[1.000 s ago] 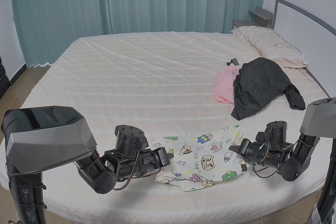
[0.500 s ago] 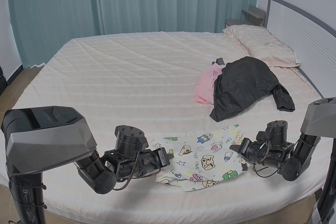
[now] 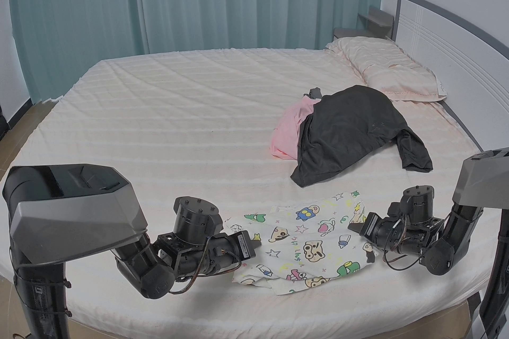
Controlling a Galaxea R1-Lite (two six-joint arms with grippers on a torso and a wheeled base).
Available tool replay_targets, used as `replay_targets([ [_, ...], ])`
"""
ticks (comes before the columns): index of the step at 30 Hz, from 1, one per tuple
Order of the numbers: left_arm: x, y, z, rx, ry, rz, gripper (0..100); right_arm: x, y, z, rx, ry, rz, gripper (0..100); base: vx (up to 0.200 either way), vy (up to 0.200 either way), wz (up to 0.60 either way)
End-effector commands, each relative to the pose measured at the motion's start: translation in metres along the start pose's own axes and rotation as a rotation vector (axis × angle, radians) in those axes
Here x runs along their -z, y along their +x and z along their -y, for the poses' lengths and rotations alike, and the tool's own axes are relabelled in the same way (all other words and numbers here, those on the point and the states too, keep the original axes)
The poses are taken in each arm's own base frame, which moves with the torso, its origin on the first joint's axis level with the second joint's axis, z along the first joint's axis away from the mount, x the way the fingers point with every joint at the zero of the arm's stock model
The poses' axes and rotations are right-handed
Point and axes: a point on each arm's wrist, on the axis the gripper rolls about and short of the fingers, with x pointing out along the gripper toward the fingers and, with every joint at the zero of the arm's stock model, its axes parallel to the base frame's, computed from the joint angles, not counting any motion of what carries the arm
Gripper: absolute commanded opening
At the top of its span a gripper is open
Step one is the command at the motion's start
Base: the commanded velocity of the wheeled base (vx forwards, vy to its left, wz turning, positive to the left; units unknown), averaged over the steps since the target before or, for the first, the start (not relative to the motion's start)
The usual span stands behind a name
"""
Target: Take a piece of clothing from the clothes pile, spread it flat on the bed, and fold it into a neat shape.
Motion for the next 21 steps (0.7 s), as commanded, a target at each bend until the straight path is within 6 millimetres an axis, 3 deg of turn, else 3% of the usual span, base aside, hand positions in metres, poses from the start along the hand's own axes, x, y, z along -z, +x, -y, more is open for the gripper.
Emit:
replay_targets([
  [1, 0.005, -0.005, -0.004, -0.024, 0.000, -0.010, 100, 0.008, 0.003, 0.008, 0.033, 0.003, -0.032, 100, 0.000, 0.000, 0.00],
  [9, 0.011, -0.028, -0.027, -0.106, 0.175, -0.048, 100, 0.002, -0.017, 0.019, 0.098, -0.081, 0.007, 100, 0.000, 0.000, 0.00],
  [15, -0.006, -0.026, -0.016, -0.087, 0.101, 0.045, 100, 0.019, -0.051, 0.024, 0.113, -0.217, -0.077, 100, 0.000, 0.000, 0.00],
  [21, -0.012, -0.023, -0.013, -0.093, 0.050, 0.091, 100, 0.029, -0.055, 0.029, 0.105, -0.257, -0.143, 100, 0.000, 0.000, 0.00],
])
